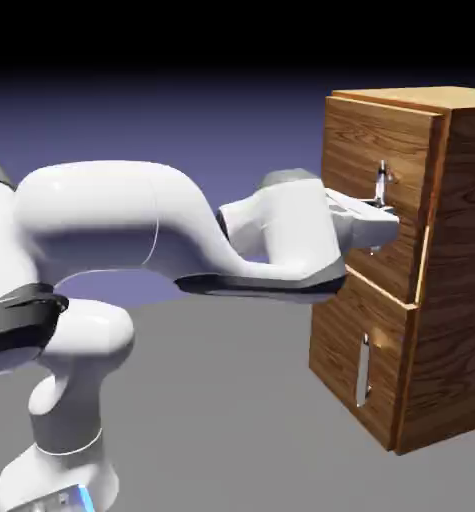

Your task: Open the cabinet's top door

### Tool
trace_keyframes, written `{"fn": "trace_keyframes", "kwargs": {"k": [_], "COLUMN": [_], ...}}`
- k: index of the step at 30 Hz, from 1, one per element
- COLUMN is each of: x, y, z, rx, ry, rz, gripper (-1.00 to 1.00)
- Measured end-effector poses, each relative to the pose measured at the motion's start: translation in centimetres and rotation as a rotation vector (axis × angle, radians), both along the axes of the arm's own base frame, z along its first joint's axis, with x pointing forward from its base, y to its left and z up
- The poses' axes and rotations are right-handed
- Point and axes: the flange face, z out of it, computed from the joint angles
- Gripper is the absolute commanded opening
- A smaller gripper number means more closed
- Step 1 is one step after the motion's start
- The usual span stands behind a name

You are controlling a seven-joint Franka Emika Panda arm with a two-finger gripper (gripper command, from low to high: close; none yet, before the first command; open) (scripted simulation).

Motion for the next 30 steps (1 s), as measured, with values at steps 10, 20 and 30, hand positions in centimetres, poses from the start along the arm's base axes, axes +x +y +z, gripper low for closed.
{"fn": "trace_keyframes", "kwargs": {"k": [10,20,30], "x": [-4.9,-7.9,-9.7], "y": [4.1,7.7,10.8], "z": [0.0,0.0,0.0], "rx": [0.002,-0.001,0.001], "ry": [0.0,0.0,-0.001], "rz": [-0.224,-0.387,-0.514], "gripper": [-1.0,-1.0,-1.0]}}
